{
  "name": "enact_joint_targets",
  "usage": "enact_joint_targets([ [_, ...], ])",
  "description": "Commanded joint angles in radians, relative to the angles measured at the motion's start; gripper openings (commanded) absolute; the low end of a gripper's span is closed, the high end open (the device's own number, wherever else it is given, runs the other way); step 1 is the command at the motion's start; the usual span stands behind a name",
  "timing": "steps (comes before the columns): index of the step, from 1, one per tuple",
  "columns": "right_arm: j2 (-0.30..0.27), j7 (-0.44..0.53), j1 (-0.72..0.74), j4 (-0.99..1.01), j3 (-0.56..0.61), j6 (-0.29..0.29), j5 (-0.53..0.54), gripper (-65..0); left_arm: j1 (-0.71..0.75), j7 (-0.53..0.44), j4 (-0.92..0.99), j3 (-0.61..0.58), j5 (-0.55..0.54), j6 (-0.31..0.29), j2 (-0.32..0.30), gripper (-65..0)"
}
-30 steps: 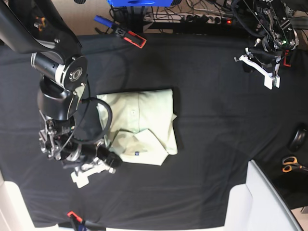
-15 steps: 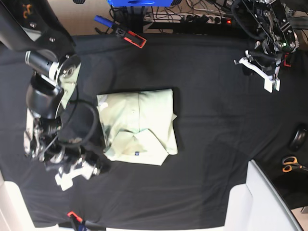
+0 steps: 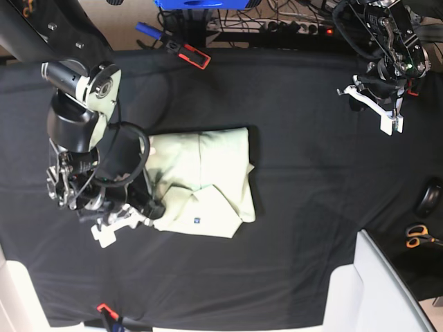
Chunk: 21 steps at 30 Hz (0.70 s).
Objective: Fold the T-shirt properly
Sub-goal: 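Tuck the grasped edge under the shirt with the right gripper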
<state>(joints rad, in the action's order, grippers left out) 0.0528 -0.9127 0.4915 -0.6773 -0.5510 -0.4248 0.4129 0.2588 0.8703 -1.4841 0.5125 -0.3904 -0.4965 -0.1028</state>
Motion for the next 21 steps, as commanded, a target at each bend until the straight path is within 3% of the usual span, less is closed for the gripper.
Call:
enact_joint_targets([
  [1, -0.001, 0.011, 0.034, -0.014, 0.006, -0.01, 0.019, -43.8, 0.003, -0.012, -0.014, 0.002, -0.009, -0.001, -0.01, -65.0],
  [7, 0.003, 0.013, 0.055, -0.014, 0.007, -0.01, 0.019, -46.6, 0.006, -0.012, -0.013, 0.002, -0.009, -0.001, -0.01, -65.0],
  [12, 0.005, 0.013, 0.072, -0.012, 0.007, -0.01, 0.016, -59.8, 0.007, -0.012, -0.005, 0.002, -0.009, -0.001, -0.01, -65.0],
  [17, 0.003, 0.016, 0.101, 0.067, 0.007, -0.01, 0.017, -62.4, -0.002, -0.012, 0.052, 0.01, -0.009, -0.001, -0.012, -65.0],
  [21, 0.002, 0.076, 0.115, 0.136, 0.009, -0.01, 0.014, -64.7, -0.002, -0.015, 0.064, 0.01, -0.009, -0.001, -0.012, -65.0],
])
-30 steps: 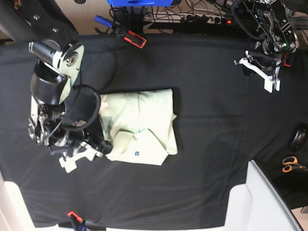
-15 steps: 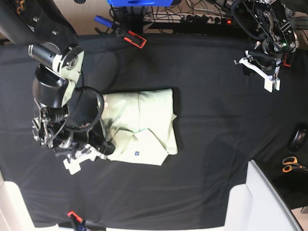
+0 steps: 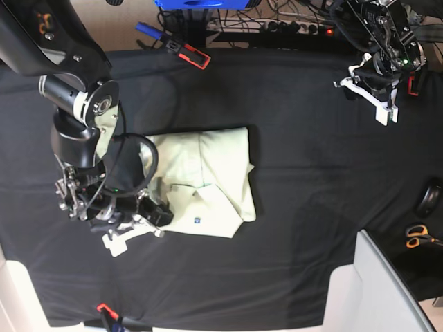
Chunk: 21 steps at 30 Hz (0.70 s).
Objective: Fold the T-shirt properly
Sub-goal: 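Tuck the grasped edge under the shirt with the right gripper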
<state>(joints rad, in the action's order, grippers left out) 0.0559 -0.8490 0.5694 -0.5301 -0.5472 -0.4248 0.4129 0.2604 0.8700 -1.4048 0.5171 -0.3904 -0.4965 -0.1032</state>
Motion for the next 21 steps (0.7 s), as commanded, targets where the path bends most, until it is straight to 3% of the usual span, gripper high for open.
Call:
enact_joint_targets([
  [1, 0.0, 0.018, 0.039, -0.009, 0.005, -0.01, 0.013, -64.7, -0.003, -0.015, -0.015, 0.005, -0.009, -0.003, -0.011, -65.0],
  [13, 0.0, 0.026, 0.088, -0.008, 0.008, -0.01, 0.011, -64.7, -0.003, -0.016, -0.017, 0.007, -0.009, -0.003, -0.011, -65.0],
  [16, 0.0, 0.026, 0.088, -0.008, 0.065, -0.01, 0.014, -64.7, -0.003, -0.016, -0.017, 0.007, -0.009, -0.003, -0.011, -65.0],
  [21, 0.002, 0.026, 0.085, -0.008, 0.094, -0.009, 0.019, -60.8, -0.005, -0.016, -0.017, 0.007, -0.009, -0.003, -0.011, -65.0],
])
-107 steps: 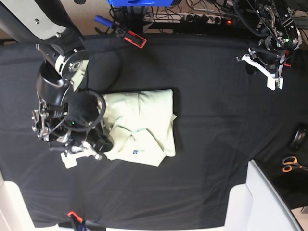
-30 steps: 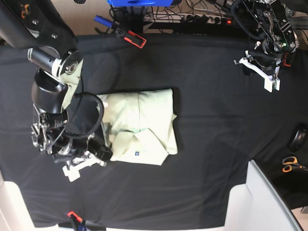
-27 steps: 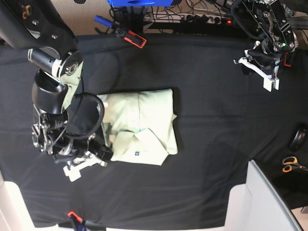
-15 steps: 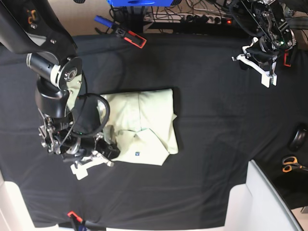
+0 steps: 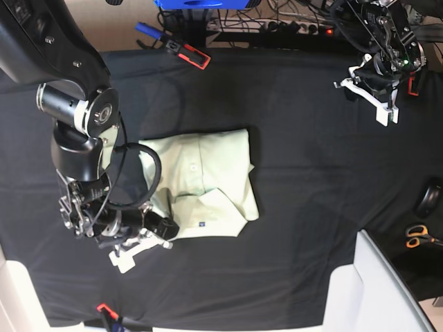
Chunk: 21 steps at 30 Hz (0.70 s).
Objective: Fold the T-shirt properly
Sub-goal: 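Tuck the grasped edge under the shirt with the right gripper, then release the shirt and lift the right gripper away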
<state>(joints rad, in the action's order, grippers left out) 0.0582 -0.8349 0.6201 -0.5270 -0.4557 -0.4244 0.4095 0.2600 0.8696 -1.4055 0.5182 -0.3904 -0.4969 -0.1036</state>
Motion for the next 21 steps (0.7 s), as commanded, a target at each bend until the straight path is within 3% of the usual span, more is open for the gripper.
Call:
enact_joint_targets([
  [1, -0.001, 0.01, 0.033, -0.011, 0.002, -0.009, 0.022, -58.0, -0.005, -0.016, -0.016, 0.006, -0.009, -0.003, -0.011, -65.0],
  [5, -0.002, 0.006, 0.033, -0.015, 0.002, -0.009, 0.022, -38.4, -0.006, -0.016, -0.025, -0.002, -0.009, -0.003, -0.011, -65.0],
  [7, -0.007, 0.01, 0.033, -0.032, 0.002, -0.011, 0.022, -33.8, -0.023, -0.013, -0.034, -0.005, -0.009, -0.004, -0.008, -65.0],
  [11, -0.01, -0.001, -0.049, -0.226, 0.013, -0.015, 0.022, -43.1, -0.038, -0.011, -0.074, -0.085, -0.009, -0.006, -0.003, -65.0],
  [16, -0.004, -0.117, -0.256, -0.56, 0.013, -0.017, 0.022, -65.0, -0.04, -0.011, -0.211, -0.304, -0.009, -0.004, -0.006, -65.0],
  [21, 0.018, -0.166, -0.417, -0.755, 0.013, -0.017, 0.024, -64.7, -0.089, -0.011, -0.257, -0.468, -0.018, -0.004, 0.006, -65.0],
])
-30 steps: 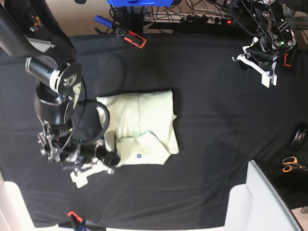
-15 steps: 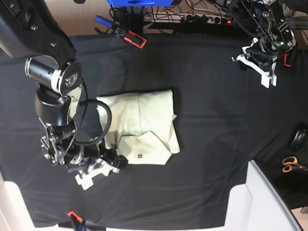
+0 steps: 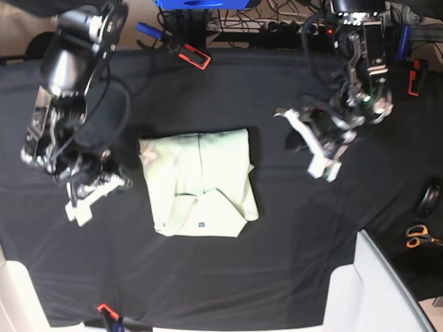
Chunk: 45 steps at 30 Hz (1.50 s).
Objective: Fold the T-shirt properly
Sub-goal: 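Release the shirt and lift the right gripper away, then press both grippers onto the shirt's sides to square the fold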
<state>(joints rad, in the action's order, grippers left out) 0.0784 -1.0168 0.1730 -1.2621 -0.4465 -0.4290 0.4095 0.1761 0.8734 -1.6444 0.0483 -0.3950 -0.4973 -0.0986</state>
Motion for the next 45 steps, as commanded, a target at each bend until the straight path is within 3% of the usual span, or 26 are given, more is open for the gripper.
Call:
enact_joint_targets([
  [1, 0.001, 0.008, 0.016, -0.038, 0.004, -0.012, 0.024, -64.7, -0.007, -0.016, -0.02, -0.015, -0.014, -0.004, 0.01, -65.0],
  [8, 0.007, -0.067, -0.017, -0.069, 0.004, -0.012, 0.072, -64.7, -0.083, -0.024, -0.01, -0.117, -0.011, -0.007, 0.104, -65.0],
  [12, 0.007, -0.069, -0.025, -0.066, 0.016, -0.012, 0.098, -64.7, -0.16, -0.024, 0.083, -0.193, -0.006, -0.002, 0.115, -65.0],
  [18, 0.005, -0.035, -0.045, -0.067, 0.166, -0.011, 0.101, -64.7, -0.232, -0.118, 0.283, -0.221, -0.005, 0.002, 0.115, -65.0],
  [21, 0.007, 0.01, -0.045, -0.055, 0.22, -0.011, 0.101, -64.7, -0.24, -0.153, 0.37, -0.221, -0.005, 0.064, 0.109, -65.0],
  [27, 0.004, 0.065, -0.039, 0.014, 0.246, -0.009, 0.101, -64.7, -0.24, -0.222, 0.487, -0.219, -0.005, 0.073, 0.086, -65.0],
  [34, -0.036, 0.155, -0.037, 0.15, 0.248, -0.011, 0.101, -64.7, -0.238, -0.222, 0.5, -0.215, -0.005, 0.073, 0.063, -65.0],
  [45, -0.061, 0.151, -0.043, 0.083, 0.249, -0.011, 0.101, -64.7, -0.232, -0.217, 0.419, -0.212, -0.005, 0.073, 0.052, -65.0],
])
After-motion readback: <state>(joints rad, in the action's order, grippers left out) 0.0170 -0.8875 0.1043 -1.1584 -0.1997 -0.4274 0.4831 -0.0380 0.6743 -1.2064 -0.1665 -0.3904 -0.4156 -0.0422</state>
